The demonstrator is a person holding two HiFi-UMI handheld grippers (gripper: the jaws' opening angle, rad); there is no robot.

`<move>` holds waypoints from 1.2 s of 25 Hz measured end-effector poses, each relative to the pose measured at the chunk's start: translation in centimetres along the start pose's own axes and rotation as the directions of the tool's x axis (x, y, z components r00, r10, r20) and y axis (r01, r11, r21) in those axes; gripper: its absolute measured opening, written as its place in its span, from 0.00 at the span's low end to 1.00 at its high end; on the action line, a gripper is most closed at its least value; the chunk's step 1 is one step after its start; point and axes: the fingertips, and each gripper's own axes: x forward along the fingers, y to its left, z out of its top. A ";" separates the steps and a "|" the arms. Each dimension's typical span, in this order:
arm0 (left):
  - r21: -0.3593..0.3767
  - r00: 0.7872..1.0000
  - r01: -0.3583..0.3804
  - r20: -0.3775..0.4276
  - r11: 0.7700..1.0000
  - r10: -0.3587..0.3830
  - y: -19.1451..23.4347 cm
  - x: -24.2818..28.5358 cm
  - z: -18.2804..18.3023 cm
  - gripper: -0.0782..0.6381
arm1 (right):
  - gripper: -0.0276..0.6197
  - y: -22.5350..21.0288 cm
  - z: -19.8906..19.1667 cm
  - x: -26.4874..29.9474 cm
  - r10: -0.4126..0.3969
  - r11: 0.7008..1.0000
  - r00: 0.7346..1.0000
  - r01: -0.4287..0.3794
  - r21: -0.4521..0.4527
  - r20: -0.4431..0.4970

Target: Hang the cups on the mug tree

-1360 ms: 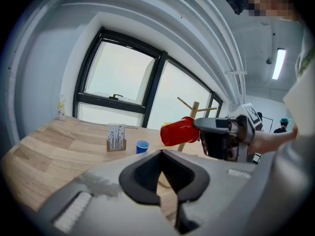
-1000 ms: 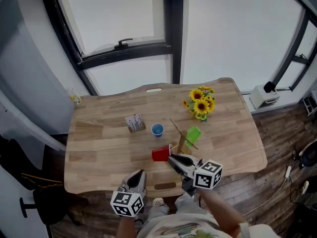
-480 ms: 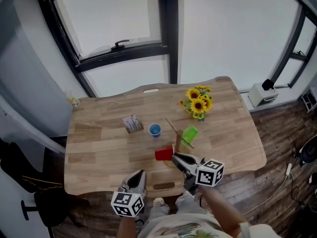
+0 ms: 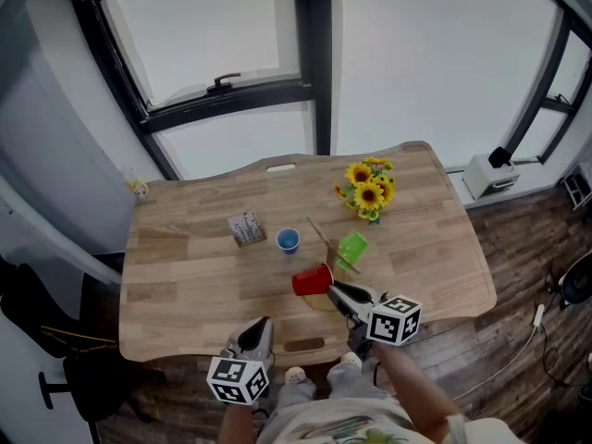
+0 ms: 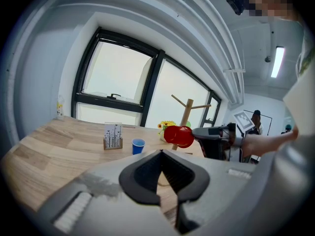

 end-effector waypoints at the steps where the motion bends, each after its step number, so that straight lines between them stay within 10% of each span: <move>1: 0.000 1.000 0.000 -0.001 1.000 0.000 0.0 0.0 -0.1 0.11 | 0.11 -0.2 -0.1 0.0 -0.008 1.000 1.000 0.008 -0.007 -0.005; 19: 0.001 1.000 0.017 -0.020 1.000 -0.017 -1.1 0.6 -0.6 0.11 | 0.18 -1.8 -1.4 -1.2 -0.160 0.962 0.983 0.136 -0.237 -0.085; 25: 0.006 1.000 0.017 -0.020 1.000 -0.017 -1.2 0.8 -0.5 0.11 | 0.29 -0.3 -1.9 -2.1 -0.194 0.896 0.976 0.136 -0.423 -0.097; 30: 0.000 1.000 0.005 -0.020 1.000 -0.005 -1.6 1.5 -0.5 0.11 | 0.31 1.0 -2.3 -2.4 -0.227 0.785 0.969 0.122 -0.607 -0.099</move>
